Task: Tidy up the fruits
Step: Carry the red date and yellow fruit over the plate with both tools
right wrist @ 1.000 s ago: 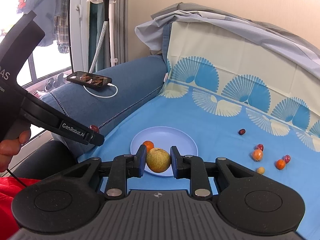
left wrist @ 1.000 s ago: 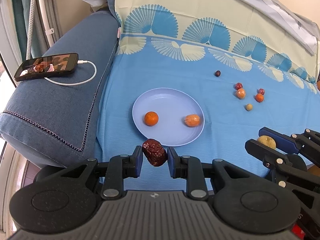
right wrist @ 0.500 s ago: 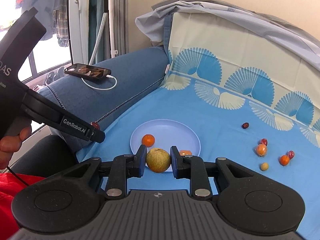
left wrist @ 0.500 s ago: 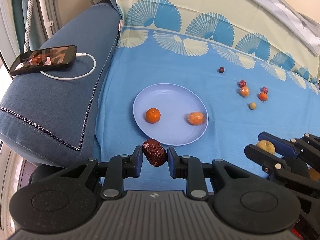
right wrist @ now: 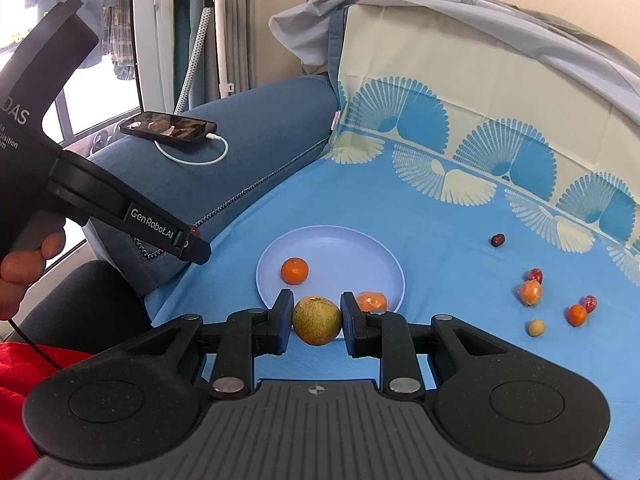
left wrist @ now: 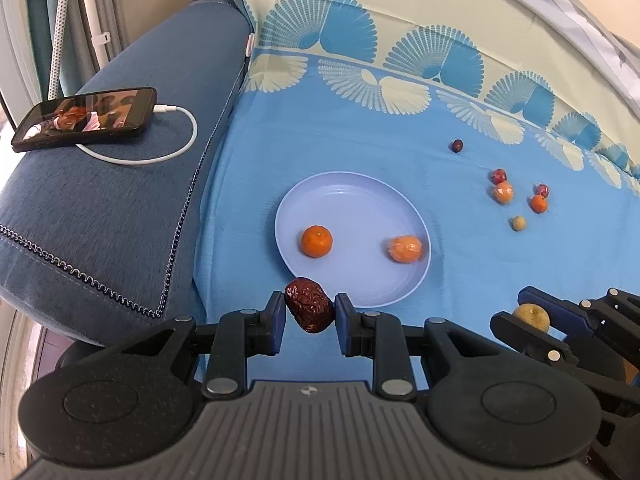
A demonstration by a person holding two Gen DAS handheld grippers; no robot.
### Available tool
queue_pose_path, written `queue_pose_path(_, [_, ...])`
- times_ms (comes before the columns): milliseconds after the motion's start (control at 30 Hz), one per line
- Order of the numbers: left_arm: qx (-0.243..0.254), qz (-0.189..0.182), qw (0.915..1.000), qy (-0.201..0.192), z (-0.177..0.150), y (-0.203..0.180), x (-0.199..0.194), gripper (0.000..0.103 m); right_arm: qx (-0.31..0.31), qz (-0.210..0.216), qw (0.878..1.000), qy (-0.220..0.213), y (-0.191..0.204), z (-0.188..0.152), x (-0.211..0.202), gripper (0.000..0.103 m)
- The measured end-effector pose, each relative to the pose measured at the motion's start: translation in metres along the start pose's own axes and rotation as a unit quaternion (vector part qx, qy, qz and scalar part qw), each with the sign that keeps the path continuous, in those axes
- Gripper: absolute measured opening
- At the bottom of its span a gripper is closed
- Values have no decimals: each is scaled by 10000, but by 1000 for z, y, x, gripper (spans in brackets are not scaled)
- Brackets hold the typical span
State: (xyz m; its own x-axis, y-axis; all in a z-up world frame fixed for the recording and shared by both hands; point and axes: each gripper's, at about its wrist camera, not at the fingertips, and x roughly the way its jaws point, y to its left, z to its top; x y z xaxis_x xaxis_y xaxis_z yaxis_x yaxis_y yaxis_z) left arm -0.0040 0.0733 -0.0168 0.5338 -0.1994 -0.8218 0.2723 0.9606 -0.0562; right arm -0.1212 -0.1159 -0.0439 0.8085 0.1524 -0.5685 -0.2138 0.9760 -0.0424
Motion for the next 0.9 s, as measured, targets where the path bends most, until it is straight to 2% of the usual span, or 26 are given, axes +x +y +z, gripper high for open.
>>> queue_pose_path(367, [0, 25, 9998, 175, 20, 0, 31, 29, 146, 21, 9995, 277, -13, 7, 39, 27])
queue_pose_path(900, [174, -31, 9984, 544, 61, -12, 112, 29, 93, 243, 9973, 689, -30, 19, 120, 27])
